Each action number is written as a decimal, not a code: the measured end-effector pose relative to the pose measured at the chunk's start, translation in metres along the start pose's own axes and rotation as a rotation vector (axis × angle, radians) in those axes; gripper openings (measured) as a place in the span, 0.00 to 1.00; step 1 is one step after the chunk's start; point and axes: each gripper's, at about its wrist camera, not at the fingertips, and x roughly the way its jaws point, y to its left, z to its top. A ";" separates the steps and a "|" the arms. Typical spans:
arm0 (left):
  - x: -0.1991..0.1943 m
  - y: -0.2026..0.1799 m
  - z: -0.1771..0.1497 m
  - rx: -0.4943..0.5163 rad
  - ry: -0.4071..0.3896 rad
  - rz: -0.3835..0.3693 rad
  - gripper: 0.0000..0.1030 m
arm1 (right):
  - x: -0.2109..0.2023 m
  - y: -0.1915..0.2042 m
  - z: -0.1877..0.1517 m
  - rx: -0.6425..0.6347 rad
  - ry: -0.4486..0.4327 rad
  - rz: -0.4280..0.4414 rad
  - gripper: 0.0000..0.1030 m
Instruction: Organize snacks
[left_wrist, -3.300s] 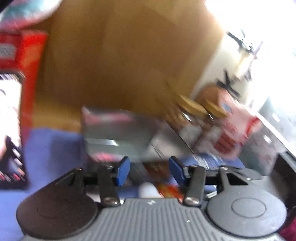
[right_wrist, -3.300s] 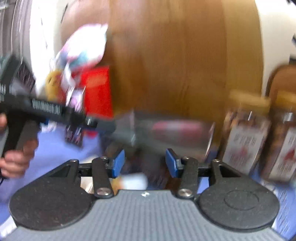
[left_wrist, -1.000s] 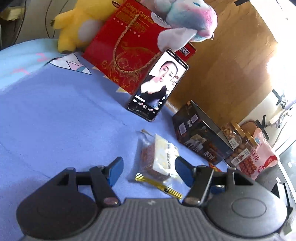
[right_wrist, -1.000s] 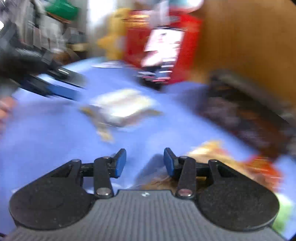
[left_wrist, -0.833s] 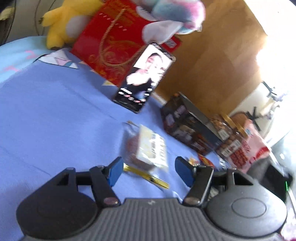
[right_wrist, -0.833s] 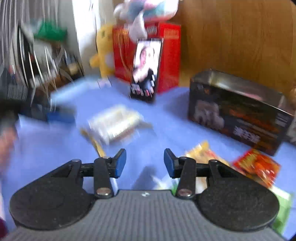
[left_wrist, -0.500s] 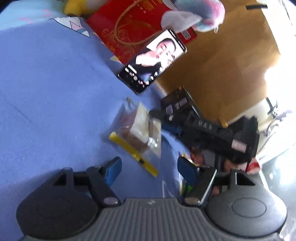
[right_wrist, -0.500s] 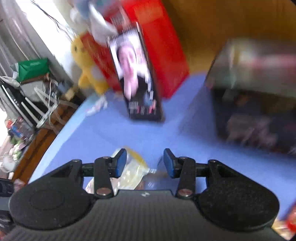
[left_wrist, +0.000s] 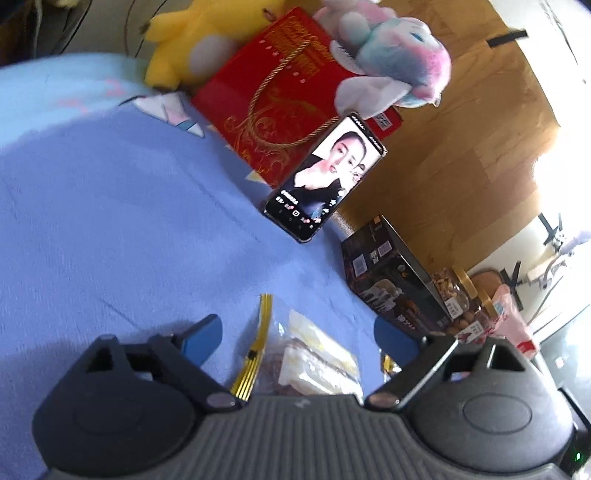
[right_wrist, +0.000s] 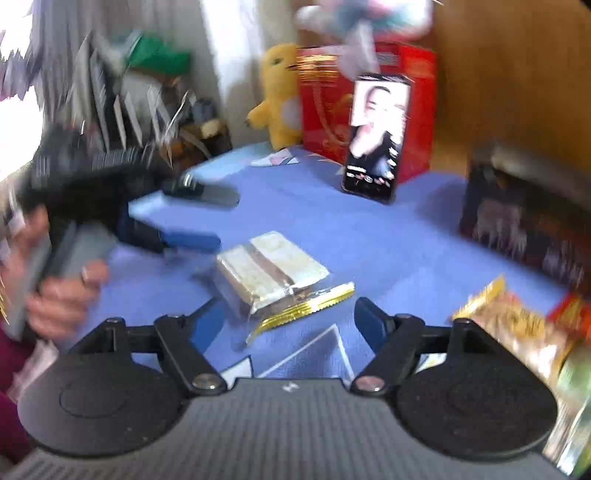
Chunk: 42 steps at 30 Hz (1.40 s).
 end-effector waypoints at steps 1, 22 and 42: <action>0.002 -0.003 -0.001 0.015 0.012 0.000 0.89 | 0.009 0.003 0.001 -0.025 0.017 -0.011 0.77; 0.146 -0.185 0.049 0.407 0.045 -0.199 0.45 | -0.045 -0.131 0.045 0.108 -0.225 -0.429 0.45; 0.192 -0.199 0.010 0.461 0.149 -0.248 0.48 | -0.102 -0.245 -0.031 0.640 -0.248 -0.449 0.52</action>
